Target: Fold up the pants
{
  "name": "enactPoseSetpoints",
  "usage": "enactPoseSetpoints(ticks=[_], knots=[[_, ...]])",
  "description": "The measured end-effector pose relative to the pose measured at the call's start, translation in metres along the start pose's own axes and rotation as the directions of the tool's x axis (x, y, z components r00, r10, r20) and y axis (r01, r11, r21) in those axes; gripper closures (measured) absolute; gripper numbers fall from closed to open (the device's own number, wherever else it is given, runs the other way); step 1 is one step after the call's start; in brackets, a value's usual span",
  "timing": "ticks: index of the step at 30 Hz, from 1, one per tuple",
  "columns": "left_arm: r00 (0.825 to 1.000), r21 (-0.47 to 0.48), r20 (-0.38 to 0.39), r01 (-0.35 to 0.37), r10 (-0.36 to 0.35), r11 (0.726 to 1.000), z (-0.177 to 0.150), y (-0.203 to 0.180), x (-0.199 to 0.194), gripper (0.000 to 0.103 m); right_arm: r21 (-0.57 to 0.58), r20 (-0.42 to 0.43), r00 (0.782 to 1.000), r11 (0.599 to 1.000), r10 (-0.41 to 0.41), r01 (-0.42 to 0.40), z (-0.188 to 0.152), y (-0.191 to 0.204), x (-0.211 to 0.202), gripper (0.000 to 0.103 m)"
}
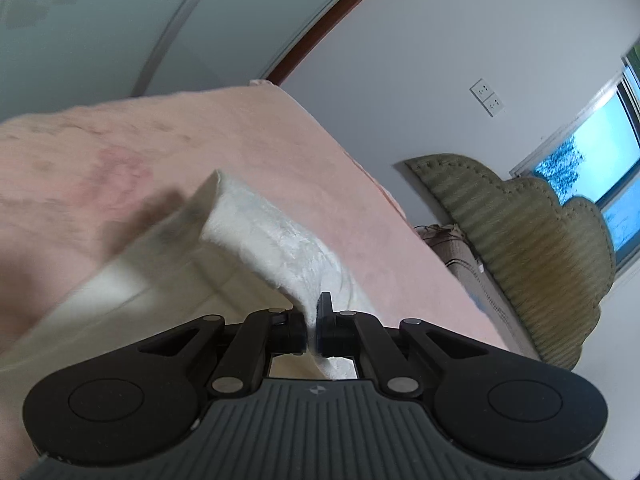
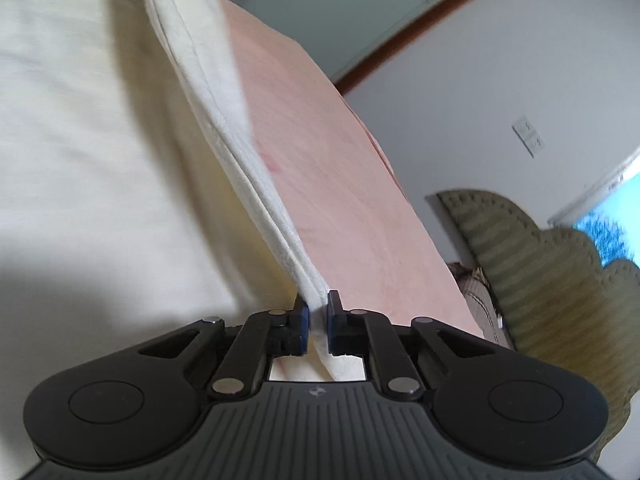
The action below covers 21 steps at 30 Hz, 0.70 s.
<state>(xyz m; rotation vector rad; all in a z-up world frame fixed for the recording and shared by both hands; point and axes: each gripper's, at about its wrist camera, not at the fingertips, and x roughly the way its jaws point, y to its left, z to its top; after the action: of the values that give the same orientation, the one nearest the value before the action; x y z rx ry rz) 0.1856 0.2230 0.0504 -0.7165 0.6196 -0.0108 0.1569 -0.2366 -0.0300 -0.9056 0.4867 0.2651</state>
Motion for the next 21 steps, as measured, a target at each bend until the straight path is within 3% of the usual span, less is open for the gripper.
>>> enactPoseSetpoints(ticks=[9,18,21], knots=[[0.995,0.146,-0.02,-0.095,0.099,0.985,-0.034,0.032,-0.058,0.099,0.064,0.022,0.991,0.989,0.135,-0.136,-0.012,0.064,-0.105,0.095],[0.971,0.273,0.001,-0.229,0.238,0.934,-0.064,0.049,-0.052,0.095,0.128,0.021,0.984,0.975,0.178,-0.179,-0.022,0.083,-0.119,0.095],[0.959,0.283,0.01,-0.275,0.283,0.919,-0.071,0.052,-0.047,0.084,0.121,0.012,0.987,0.98,0.16,-0.16,-0.024,0.093,-0.117,0.093]])
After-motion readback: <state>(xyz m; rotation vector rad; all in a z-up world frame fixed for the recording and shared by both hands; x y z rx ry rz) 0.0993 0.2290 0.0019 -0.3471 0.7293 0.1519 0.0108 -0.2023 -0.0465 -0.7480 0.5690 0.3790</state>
